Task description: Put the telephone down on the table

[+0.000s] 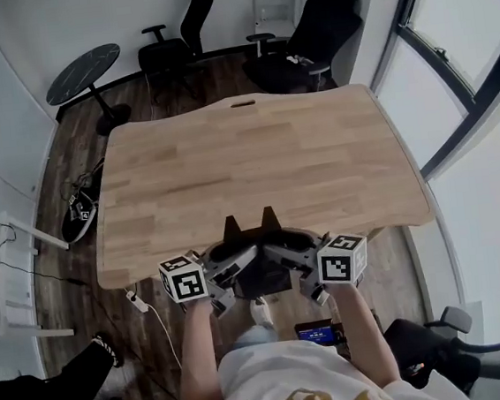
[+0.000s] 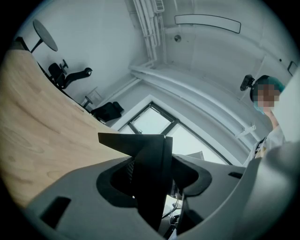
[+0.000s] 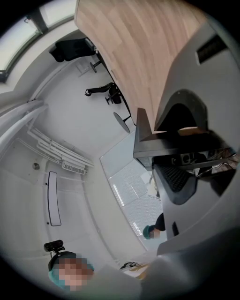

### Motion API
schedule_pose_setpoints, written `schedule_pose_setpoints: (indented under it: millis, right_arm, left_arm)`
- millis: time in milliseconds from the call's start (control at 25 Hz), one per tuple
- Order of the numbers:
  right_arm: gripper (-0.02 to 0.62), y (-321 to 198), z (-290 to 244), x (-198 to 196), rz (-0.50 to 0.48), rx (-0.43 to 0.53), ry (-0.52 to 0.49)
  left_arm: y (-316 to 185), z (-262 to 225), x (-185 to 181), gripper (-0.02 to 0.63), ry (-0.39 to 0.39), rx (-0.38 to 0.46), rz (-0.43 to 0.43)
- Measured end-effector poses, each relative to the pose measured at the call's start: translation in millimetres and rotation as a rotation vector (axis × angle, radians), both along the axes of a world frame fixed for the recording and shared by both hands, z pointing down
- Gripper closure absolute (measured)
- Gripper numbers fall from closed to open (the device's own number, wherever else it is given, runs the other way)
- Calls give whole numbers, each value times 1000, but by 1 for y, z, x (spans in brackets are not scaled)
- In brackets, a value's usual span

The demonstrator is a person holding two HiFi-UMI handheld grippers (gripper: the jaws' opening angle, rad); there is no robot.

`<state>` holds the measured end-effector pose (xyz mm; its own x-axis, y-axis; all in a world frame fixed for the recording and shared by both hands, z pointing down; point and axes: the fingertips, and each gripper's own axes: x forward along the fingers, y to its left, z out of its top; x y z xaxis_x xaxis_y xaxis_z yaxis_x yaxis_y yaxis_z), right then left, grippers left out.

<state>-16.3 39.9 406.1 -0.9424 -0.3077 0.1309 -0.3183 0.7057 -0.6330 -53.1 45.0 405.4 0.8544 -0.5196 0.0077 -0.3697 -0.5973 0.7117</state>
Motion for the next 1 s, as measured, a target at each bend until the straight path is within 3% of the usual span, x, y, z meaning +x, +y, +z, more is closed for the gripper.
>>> schedule_pose_setpoints:
  millis: [320,1000]
  right_arm:
    - [391,-69,14,-30,61,-23,17]
    - [391,-123,11,-12,134,-6,15]
  left_arm:
    - [-71,13,-31,394,11,-11,44]
    - [-127,13,-12,396,31,-19,116]
